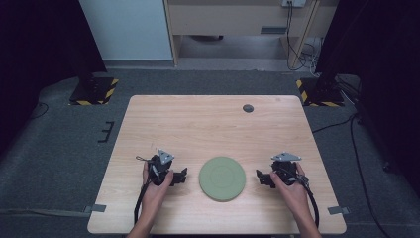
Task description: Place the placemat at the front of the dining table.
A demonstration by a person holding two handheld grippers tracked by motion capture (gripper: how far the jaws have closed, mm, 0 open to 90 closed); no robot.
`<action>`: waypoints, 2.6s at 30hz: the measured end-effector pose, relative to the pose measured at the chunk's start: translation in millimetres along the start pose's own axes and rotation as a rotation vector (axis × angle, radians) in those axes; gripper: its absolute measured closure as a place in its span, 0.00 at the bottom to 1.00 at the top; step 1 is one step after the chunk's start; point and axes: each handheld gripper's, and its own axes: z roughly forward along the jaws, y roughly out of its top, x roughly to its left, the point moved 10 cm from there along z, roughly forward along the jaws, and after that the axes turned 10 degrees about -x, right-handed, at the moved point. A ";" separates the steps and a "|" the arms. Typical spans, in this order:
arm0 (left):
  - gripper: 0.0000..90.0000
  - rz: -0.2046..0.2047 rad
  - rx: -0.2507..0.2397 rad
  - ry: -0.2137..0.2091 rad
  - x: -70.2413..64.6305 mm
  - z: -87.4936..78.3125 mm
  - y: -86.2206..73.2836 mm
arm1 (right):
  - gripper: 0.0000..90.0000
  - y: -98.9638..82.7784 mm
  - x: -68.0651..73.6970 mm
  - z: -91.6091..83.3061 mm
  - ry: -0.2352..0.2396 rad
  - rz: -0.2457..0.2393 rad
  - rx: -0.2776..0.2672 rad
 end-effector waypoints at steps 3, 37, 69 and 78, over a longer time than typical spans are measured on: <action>0.03 0.013 -0.001 -0.016 -5.2 -1.5 -0.6 | 0.06 0.1 7.0 -3.9 0.008 -0.050 -0.025; 0.01 0.039 -0.001 -0.089 -48.7 9.5 -6.5 | 0.05 -1.7 53.6 3.4 0.062 -0.159 -0.034; 0.00 0.012 -0.004 -0.093 -46.7 13.9 -4.0 | 0.06 2.1 52.6 9.0 0.024 -0.143 -0.048; 0.03 -0.007 -0.006 -0.089 -45.7 14.6 -3.2 | 0.08 3.1 52.9 10.4 0.016 -0.135 -0.058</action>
